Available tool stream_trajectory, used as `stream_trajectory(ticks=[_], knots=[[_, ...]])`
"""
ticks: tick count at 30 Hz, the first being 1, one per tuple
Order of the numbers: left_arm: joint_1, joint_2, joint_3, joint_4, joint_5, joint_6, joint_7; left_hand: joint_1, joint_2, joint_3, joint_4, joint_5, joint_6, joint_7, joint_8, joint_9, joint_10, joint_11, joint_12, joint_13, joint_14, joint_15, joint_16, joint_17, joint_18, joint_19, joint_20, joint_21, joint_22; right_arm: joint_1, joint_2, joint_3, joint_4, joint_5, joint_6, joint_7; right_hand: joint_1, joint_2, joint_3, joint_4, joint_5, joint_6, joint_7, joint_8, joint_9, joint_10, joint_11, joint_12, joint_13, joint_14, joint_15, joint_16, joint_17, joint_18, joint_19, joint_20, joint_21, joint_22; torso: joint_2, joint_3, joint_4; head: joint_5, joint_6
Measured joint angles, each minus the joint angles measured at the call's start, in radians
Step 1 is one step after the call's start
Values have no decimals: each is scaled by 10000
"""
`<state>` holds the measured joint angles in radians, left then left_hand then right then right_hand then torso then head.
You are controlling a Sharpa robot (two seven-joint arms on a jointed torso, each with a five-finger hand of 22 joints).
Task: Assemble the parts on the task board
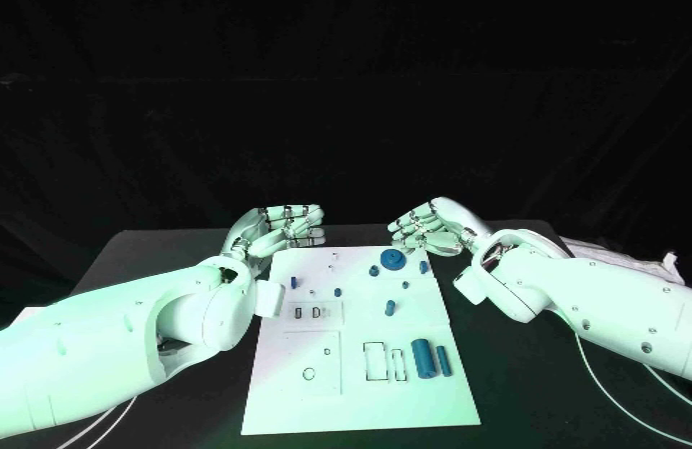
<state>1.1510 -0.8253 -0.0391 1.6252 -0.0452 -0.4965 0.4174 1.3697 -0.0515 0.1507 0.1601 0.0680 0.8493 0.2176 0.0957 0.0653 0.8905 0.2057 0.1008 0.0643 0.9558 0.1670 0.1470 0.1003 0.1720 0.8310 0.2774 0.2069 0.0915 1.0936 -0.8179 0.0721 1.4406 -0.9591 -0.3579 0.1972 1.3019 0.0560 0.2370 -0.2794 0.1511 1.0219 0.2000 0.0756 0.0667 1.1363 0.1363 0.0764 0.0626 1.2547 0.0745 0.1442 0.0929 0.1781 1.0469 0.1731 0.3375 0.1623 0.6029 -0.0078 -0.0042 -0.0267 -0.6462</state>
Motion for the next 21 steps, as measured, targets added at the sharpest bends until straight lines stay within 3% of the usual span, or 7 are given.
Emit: stream_trajectory(ticks=[3,8,10,13,16,21], knots=[[23,-111,20,193,-7,115,-9,0,0,-16,-63,0,153,18,0,0,157,-23,0,0,83,-20,0,0,-2,0,0,0,-29,124,24,20,15,-1085,142,-544,-66,-66,-93,93,-378,126,-125,0,0,309,-128,0,26,646,-193,247,192,-1,361,-176,444,236,148,-3,31,-41,48],[60,-325,60,665,-22,231,-25,0,0,0,-103,0,195,56,0,0,229,-23,0,11,99,-7,-48,8,-2,-1,-1,0,-39,362,140,42,3,-2886,260,-1462,79,-210,-93,93,-432,527,-349,1,30,1023,-437,39,86,1929,-619,877,746,-2,1109,-643,1585,882,375,-12,87,-102,84],[64,-362,64,790,-41,264,-29,0,0,0,-103,0,207,68,0,0,228,-23,0,10,98,-7,-50,8,-2,-1,-1,0,-42,432,187,43,0,-3449,281,-1732,79,-211,-36,150,-431,585,-407,1,30,1127,-541,39,87,2071,-731,1139,1014,-1,1251,-785,2049,1164,465,-12,109,-101,87],[64,-395,69,925,-92,315,-34,0,0,12,-170,0,245,37,-37,1,250,-3,0,10,98,-7,-116,7,-1,-1,-1,0,-55,550,255,43,8,-4273,350,-2160,-67,-357,45,262,-497,585,-420,-72,0,1137,-566,-118,57,2086,-746,1546,1369,-2,1303,-837,2509,1454,578,-6,152,-133,73],[71,-429,91,1023,-144,355,-38,0,0,12,-170,41,245,36,-37,1,266,10,0,10,98,-7,-116,7,-2,-1,-1,1,-65,695,358,43,2,-4943,463,-2559,-188,-470,217,459,-664,418,-460,-86,-5,936,-583,-118,41,2121,-782,2697,2114,-1,1429,-851,3136,1845,683,0,207,-204,62],[89,-492,138,1192,-205,377,-43,0,0,12,-170,41,244,36,-37,1,266,10,0,10,98,-6,-116,6,-2,-1,-1,-35,-65,798,522,49,-20,-5780,702,-3083,-364,-591,543,810,-664,388,-430,-86,-4,645,-551,-118,29,2121,-783,4304,3140,-1,1428,-852,4151,2514,830,-25,268,-284,36]])
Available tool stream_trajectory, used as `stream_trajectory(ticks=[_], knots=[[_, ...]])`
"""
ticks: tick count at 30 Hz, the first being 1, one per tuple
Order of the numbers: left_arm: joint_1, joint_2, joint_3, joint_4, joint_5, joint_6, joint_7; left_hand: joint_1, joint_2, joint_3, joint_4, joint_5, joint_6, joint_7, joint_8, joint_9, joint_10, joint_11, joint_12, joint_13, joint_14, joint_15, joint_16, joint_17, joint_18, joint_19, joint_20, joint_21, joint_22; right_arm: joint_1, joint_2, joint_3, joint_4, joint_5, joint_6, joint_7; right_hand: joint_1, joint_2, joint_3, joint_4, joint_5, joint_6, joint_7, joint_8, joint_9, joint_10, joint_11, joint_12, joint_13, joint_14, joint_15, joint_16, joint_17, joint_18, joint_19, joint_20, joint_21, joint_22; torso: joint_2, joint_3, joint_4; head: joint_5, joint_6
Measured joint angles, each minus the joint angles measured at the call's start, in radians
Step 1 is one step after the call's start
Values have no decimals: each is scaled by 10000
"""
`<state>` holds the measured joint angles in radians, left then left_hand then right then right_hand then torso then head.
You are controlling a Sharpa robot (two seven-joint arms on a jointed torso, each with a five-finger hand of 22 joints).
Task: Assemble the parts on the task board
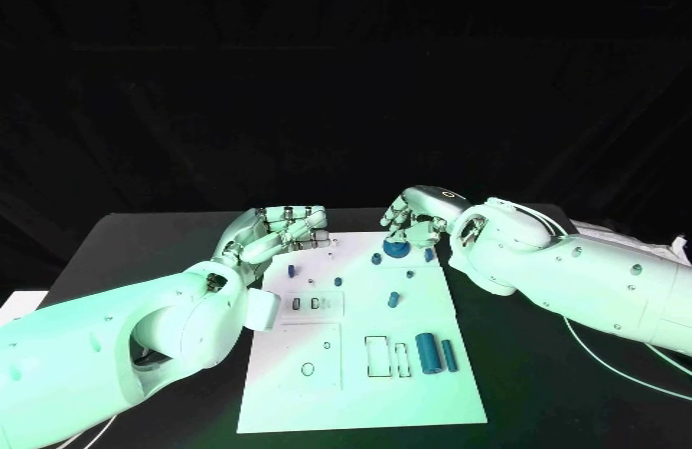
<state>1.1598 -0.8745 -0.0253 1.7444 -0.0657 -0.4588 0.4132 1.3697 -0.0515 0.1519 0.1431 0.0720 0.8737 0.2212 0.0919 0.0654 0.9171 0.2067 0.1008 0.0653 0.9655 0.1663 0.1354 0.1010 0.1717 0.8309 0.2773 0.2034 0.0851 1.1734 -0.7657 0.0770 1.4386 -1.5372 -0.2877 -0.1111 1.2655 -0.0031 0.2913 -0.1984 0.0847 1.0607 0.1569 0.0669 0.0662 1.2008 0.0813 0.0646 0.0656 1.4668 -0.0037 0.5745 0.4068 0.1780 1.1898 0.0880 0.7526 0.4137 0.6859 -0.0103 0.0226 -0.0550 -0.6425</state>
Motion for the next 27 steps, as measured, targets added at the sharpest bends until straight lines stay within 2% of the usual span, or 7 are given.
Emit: stream_trajectory(ticks=[4,8,12,13,15,21,27], knots=[[11,-36,22,117,-31,14,-4,-32,-32,26,-25,38,3,3,-24,0,32,-31,0,0,0,0,0,0,0,0,0,0,-1,20,90,-1,-72,-412,176,-252,-30,-94,305,132,48,-12,-5,0,0,-198,27,0,-9,0,0,695,476,0,-1,0,858,833,105,-12,31,-48,20],[22,-119,36,256,-55,27,-13,-136,-136,70,-70,348,53,53,-58,0,32,-31,0,-1,0,0,-42,8,-1,0,0,0,-17,30,175,-16,-117,-795,395,-426,-4,-305,462,292,47,-104,-73,0,0,-642,75,0,-30,-1,0,1370,1083,-1,-1,0,1596,1634,208,-16,65,-104,61],[53,-165,46,320,-68,39,-30,-148,-148,70,-70,348,53,53,-96,0,32,-31,0,-1,0,0,-46,11,-1,38,-38,0,-16,31,247,-23,-166,-1067,618,-534,46,-354,604,433,47,-104,-73,1,0,-690,92,1,-30,-1,0,2086,1754,0,34,35,2224,2316,303,-31,110,-140,82],[57,-172,46,328,-69,41,-34,-148,-148,70,-70,348,53,53,-96,0,31,-31,0,-1,0,0,-46,11,-2,38,-39,0,-16,31,261,-24,-172,-1116,666,-552,84,-393,615,444,47,-104,-73,1,1,-712,114,1,-30,-1,0,2204,1868,-69,34,34,2330,2439,320,-33,121,-142,91],[66,-184,47,351,-72,46,-42,-148,-147,70,-70,349,53,53,-96,1,32,-31,-42,-1,0,0,-46,11,-1,38,-38,0,-16,31,294,-26,-190,-1229,778,-591,90,-399,678,507,47,-104,-73,1,1,-761,91,1,-30,-1,0,2447,2095,-163,34,34,2546,2667,362,-42,146,-152,99],[80,-188,54,420,-42,49,-70,-190,-104,86,-85,395,53,53,-95,1,32,-31,-42,-1,-1,0,-46,10,-2,74,-2,0,-16,34,407,-48,-246,-1463,1043,-644,140,-448,788,617,70,-137,-40,1,1,-797,127,1,-30,-1,0,2974,2597,-162,69,70,2985,3171,487,-81,183,-192,88],[103,-201,69,474,15,49,-110,-189,-105,98,-97,395,52,53,-95,1,31,-31,-42,-1,-1,0,-46,19,-3,110,-39,0,-16,31,422,-73,-233,-1613,1233,-640,179,-487,817,646,103,-137,-40,1,1,-797,127,1,-30,-1,0,3036,2659,-162,69,70,3055,3274,576,-107,200,-201,89]])
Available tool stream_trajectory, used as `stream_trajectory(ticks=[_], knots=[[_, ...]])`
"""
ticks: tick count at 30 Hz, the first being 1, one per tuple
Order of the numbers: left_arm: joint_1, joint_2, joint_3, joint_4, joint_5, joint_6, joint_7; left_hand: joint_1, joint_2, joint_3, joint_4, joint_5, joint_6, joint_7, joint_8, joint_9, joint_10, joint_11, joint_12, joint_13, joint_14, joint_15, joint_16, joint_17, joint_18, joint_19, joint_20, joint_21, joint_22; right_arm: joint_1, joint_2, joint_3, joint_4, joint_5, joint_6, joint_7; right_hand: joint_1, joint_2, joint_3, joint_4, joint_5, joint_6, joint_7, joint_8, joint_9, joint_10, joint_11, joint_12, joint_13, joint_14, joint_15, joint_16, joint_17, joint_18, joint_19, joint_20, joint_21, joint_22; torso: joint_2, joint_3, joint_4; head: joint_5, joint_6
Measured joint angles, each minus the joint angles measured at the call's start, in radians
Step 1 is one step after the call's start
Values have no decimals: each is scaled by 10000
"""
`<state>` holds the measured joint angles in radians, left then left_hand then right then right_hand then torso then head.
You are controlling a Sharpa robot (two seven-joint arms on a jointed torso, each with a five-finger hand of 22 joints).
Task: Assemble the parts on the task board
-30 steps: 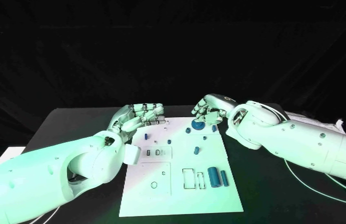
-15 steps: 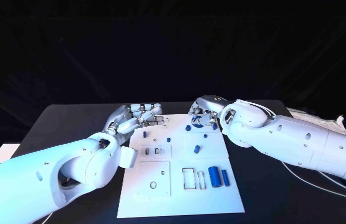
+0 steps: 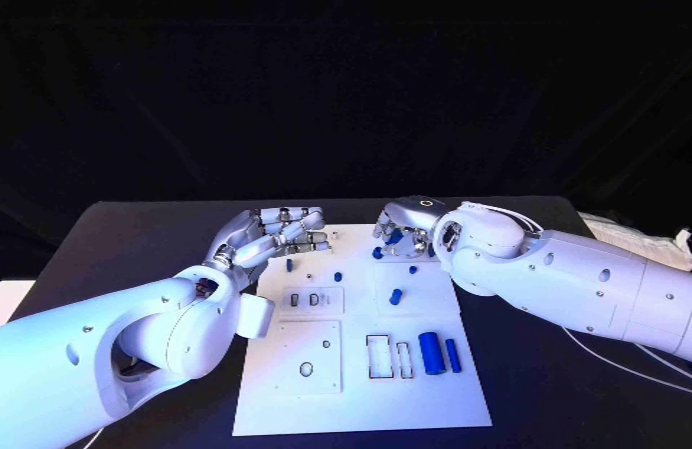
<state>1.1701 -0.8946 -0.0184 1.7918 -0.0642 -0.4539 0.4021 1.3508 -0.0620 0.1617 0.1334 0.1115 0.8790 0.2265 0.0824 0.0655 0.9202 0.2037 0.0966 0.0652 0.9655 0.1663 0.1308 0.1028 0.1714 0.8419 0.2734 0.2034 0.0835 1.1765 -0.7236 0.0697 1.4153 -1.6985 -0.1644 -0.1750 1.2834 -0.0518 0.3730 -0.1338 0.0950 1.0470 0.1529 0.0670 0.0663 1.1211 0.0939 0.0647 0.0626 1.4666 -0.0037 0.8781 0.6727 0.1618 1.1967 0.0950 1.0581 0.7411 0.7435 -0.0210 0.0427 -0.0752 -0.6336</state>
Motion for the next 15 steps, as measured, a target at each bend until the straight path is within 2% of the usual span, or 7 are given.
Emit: stream_trajectory(ticks=[7,15], knots=[[23,-18,6,11,110,-1,-45,-39,-39,0,0,0,0,0,-35,0,0,0,0,-1,0,0,0,-1,0,13,13,0,0,0,14,-14,-25,-95,220,35,0,0,57,57,0,0,0,0,10,0,0,0,1,0,0,208,177,0,23,23,179,169,81,-25,28,-24,-4],[54,-19,10,2,187,-2,-82,-38,-38,0,0,0,-1,0,-34,0,0,0,0,-1,0,0,0,-2,0,34,35,0,1,-5,118,-26,-138,-145,396,74,0,0,166,108,38,0,0,0,9,1,0,0,1,0,0,384,356,0,36,36,313,333,144,-31,47,-25,5]])
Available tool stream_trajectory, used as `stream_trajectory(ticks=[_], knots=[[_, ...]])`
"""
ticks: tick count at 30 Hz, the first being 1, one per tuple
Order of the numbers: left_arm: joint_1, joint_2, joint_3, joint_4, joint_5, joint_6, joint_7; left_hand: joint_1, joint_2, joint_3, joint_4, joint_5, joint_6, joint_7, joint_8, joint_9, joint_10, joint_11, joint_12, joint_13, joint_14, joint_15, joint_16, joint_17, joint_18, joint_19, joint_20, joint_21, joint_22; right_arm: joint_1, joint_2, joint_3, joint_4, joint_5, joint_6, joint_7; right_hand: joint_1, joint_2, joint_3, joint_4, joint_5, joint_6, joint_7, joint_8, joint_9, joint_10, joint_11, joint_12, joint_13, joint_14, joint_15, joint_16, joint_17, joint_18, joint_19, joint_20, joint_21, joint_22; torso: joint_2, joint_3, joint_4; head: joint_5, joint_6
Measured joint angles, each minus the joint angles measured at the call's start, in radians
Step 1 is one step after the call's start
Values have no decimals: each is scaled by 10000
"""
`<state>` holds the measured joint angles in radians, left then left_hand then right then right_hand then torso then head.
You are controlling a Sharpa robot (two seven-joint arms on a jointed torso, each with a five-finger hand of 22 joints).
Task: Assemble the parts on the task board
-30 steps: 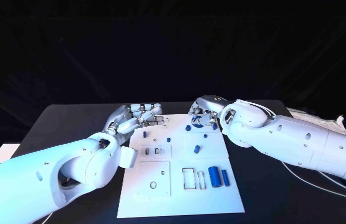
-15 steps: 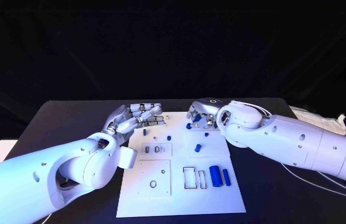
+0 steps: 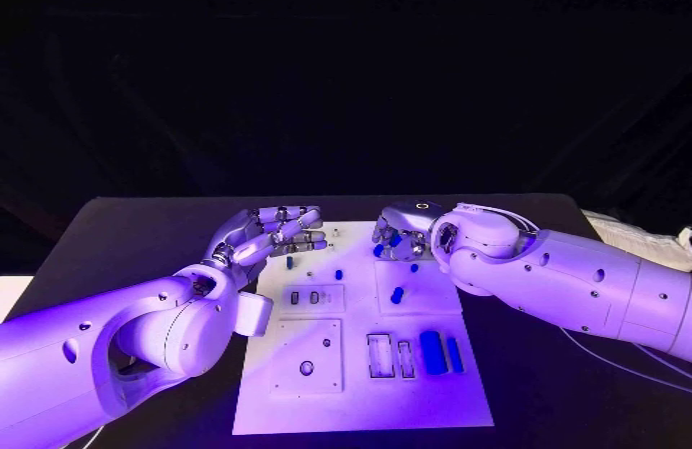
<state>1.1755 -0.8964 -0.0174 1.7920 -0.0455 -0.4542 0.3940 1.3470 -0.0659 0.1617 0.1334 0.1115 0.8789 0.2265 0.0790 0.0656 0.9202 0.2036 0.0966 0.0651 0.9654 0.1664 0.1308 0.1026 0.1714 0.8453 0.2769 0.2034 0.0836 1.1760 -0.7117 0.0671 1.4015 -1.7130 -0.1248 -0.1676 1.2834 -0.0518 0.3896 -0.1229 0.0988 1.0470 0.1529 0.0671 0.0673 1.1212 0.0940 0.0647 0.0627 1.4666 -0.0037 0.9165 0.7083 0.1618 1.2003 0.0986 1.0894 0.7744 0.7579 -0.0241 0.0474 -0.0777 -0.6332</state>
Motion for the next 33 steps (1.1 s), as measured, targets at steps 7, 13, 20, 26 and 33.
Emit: stream_trajectory(ticks=[7,13,20,26,33], knots=[[16,0,0,12,32,0,-23,1,0,0,0,0,0,0,1,0,0,0,-41,0,0,0,0,-1,0,0,0,0,0,0,134,-13,-178,-36,78,25,0,0,28,31,0,26,-26,0,-1,0,0,0,0,0,0,137,135,0,0,0,99,128,45,-12,28,12,12],[35,-13,1,36,63,1,-42,1,0,0,0,0,0,0,1,0,0,0,-41,0,0,0,0,-1,-1,36,-36,0,1,13,209,-16,-280,-77,153,33,0,1,123,91,0,66,-66,0,10,43,-42,0,3,0,0,337,312,1,0,0,264,291,76,-19,31,36,-9],[55,-37,2,52,87,2,-62,1,1,0,0,0,0,0,1,0,0,0,-41,-1,0,0,0,-2,-2,35,-36,1,1,3,230,-30,-325,-171,206,16,35,36,352,183,-14,397,-154,82,57,412,-141,33,18,0,0,875,845,-154,215,-11,729,879,99,-21,28,23,-12],[65,-45,2,55,108,3,-78,1,1,27,-27,0,-1,0,1,0,0,0,-41,-1,0,0,0,-3,-1,35,-36,1,1,2,255,-31,-313,-251,61,12,123,121,615,289,-235,838,-248,242,95,920,-273,103,34,-1,-75,1449,1428,-308,464,-70,1251,1584,118,-21,28,35,-16],[71,-62,2,32,137,5,-93,2,1,27,-27,0,-1,-1,-39,0,0,0,-41,-1,0,0,-39,6,-1,35,-36,1,1,-16,252,-44,-252,-268,-646,116,212,82,801,390,34,983,-295,299,94,1174,-333,101,37,-1,-146,1516,1460,-309,463,-70,1371,1714,136,-21,34,57,18]])
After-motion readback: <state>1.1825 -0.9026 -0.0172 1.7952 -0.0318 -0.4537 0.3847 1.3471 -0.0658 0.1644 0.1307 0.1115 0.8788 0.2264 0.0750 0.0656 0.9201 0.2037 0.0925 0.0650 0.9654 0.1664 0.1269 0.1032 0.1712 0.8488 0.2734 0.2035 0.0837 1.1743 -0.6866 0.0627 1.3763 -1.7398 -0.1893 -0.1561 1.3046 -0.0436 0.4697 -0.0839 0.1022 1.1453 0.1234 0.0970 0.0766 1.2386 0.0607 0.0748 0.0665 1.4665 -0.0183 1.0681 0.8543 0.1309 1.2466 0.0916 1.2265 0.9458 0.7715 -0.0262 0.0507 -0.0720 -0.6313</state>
